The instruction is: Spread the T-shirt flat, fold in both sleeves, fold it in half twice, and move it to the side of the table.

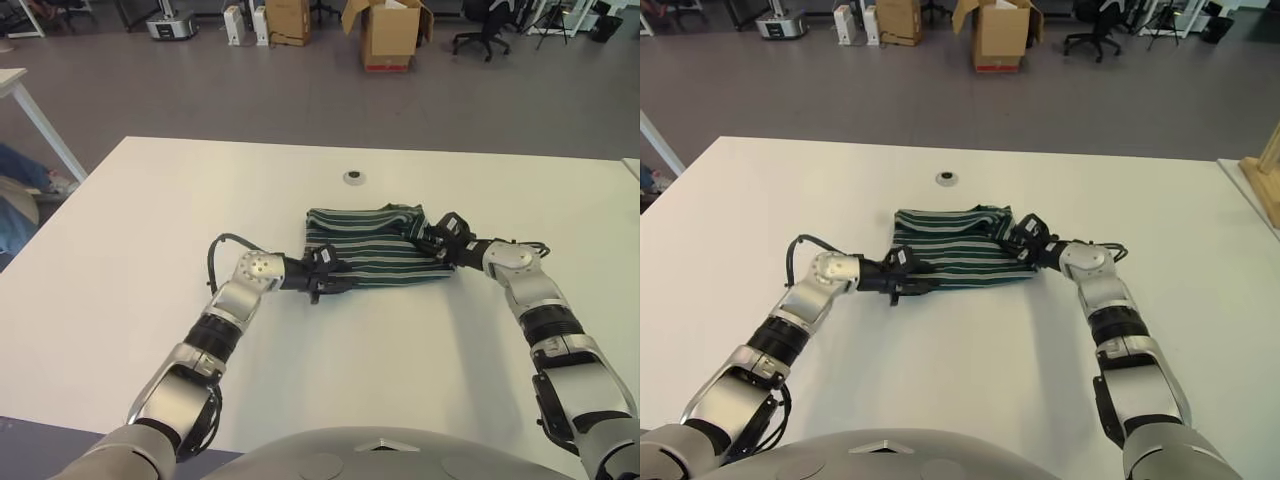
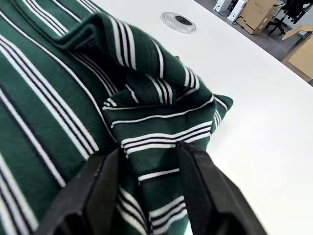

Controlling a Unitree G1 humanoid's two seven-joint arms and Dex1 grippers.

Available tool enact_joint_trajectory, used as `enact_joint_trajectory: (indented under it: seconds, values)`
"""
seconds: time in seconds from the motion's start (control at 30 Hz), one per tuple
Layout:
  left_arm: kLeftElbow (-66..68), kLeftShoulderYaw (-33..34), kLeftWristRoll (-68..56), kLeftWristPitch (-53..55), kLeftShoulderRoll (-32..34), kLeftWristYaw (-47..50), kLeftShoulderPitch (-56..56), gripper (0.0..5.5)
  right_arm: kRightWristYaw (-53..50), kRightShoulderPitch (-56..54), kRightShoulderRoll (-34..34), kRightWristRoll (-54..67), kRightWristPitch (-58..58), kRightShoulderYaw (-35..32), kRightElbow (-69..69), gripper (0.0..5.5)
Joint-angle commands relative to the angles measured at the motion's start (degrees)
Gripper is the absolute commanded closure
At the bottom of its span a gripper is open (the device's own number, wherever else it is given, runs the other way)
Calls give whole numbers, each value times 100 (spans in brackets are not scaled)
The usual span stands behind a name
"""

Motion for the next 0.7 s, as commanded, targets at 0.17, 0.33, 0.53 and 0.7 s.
enact_joint_trajectory:
  seconds: [0.17,0.33,0.53,0.7]
  values:
    - [-186,-483,433,-266,279,-51,484,336,-1248,-1006,372,-24,-9,-513,1254,351]
    - [-555,-448,290,-73,518,-106,945,336,-2681,-1816,496,510,488,-1505,2561,351]
    - [-793,-315,180,59,736,30,1332,336,-3063,-1943,412,901,1105,-2081,2829,351]
    - [-1091,-251,52,226,712,-1,1321,336,-1256,-1228,400,507,42,-1131,993,351]
